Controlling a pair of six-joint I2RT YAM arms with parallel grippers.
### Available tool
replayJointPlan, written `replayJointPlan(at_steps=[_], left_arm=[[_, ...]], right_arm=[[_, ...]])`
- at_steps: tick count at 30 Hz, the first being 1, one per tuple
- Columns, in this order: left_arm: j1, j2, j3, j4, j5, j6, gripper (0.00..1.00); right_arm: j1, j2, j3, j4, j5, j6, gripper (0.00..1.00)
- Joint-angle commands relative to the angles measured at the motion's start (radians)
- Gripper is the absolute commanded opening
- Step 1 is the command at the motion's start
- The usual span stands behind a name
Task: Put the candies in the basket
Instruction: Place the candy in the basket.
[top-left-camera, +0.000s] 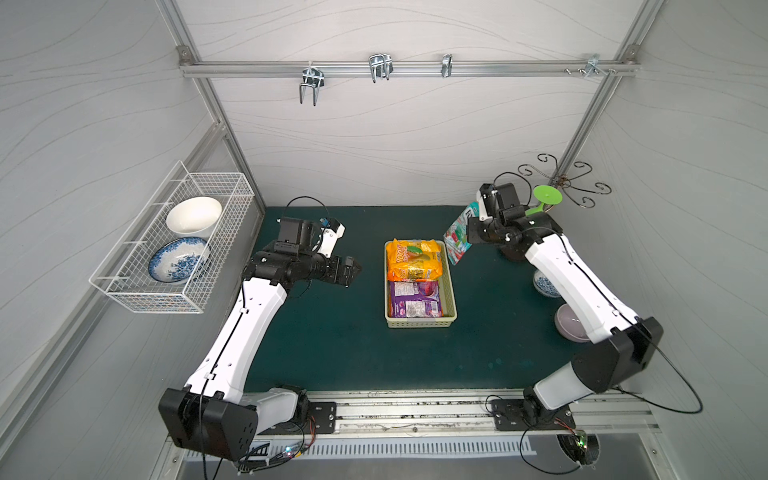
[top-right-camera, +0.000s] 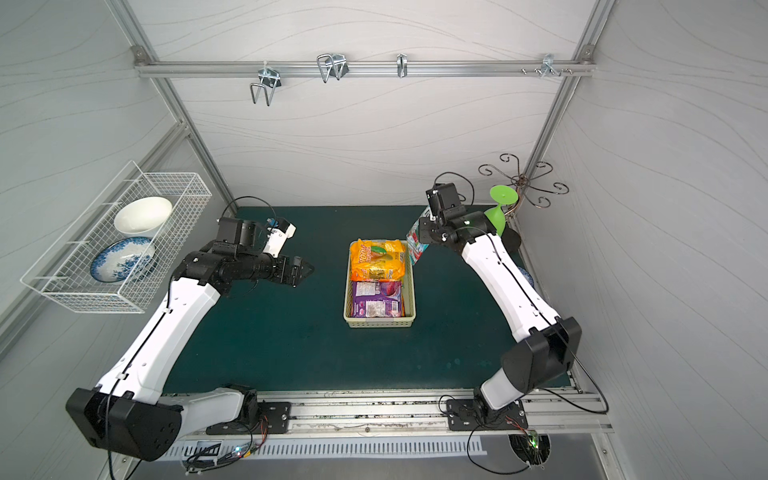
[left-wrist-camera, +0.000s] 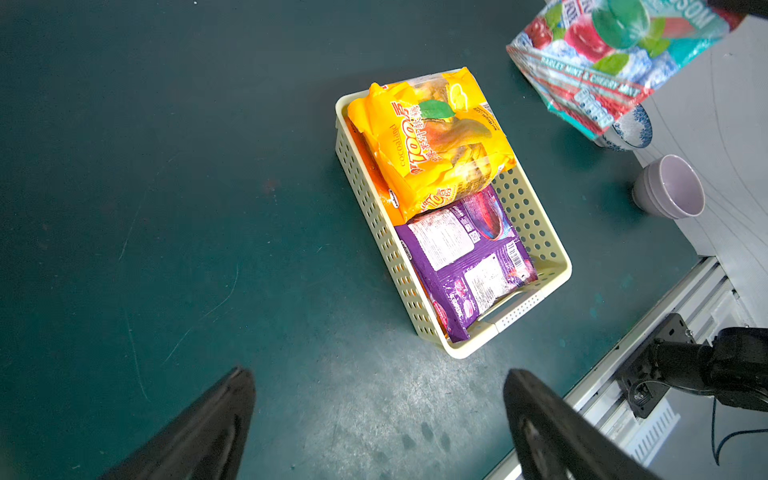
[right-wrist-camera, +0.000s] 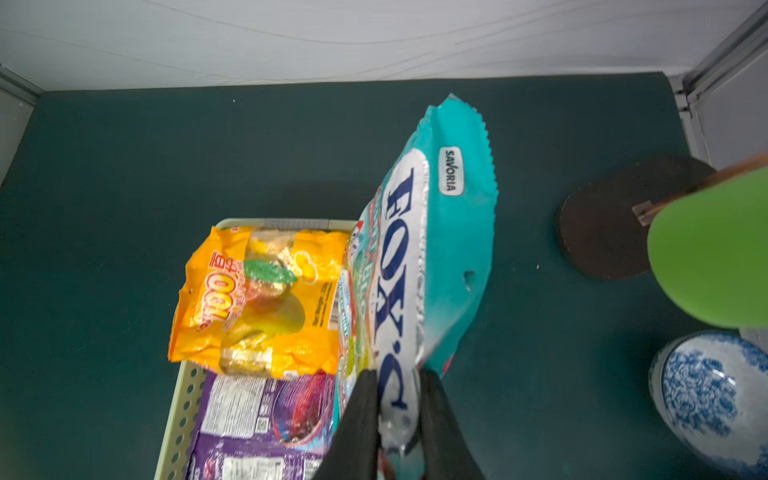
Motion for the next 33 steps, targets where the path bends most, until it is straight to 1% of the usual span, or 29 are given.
replayJointPlan(at_steps=[1,4,6,9,14,16,19,22,26,29,31,33], left_arm=[[0.011,-0.02,-0.005,0.052,0.011,0.012,0.98],[0.012,-0.019,0.003,0.045,0.019,0.008,0.98],[0.017,-0.021,0.011,0.038,0.021,0.009,0.98],[0.019,-0.022,-0.013,0.061,0.018,0.008,0.98],[0.022,-0.023,0.009,0.039,0.024,0.003,0.98],[0.021,-0.025,-0.01,0.059,0.025,0.003,0.98],[0.02,-0.024,-0.003,0.049,0.035,0.001,0.98],[0.021,-0.027,0.003,0.046,0.025,0.002,0.98],[0.02,-0.031,-0.013,0.058,0.041,-0.005,0.98],[0.02,-0.03,0.007,0.039,0.033,-0.001,0.98],[0.019,-0.03,-0.014,0.062,0.033,-0.001,0.98],[0.019,-0.028,-0.018,0.066,0.042,-0.006,0.98]], right_arm=[[0.074,-0.116,-0.119,0.076,0.011,0.113,0.0],[0.118,-0.215,-0.252,0.125,0.008,0.213,0.0],[0.15,-0.258,-0.302,0.136,0.007,0.269,0.0],[0.231,-0.323,-0.38,0.198,0.056,0.324,0.0],[0.325,-0.362,-0.427,0.237,0.096,0.427,0.0],[0.372,-0.377,-0.473,0.304,0.116,0.464,0.0],[0.411,-0.365,-0.497,0.362,0.14,0.503,0.0],[0.427,-0.331,-0.499,0.4,0.149,0.513,0.0],[0.437,-0.299,-0.564,0.499,0.162,0.56,0.0],[0.437,-0.267,-0.588,0.54,0.149,0.586,0.0],[0.44,-0.242,-0.616,0.587,0.138,0.594,0.0],[0.428,-0.215,-0.629,0.593,0.116,0.621,0.0]])
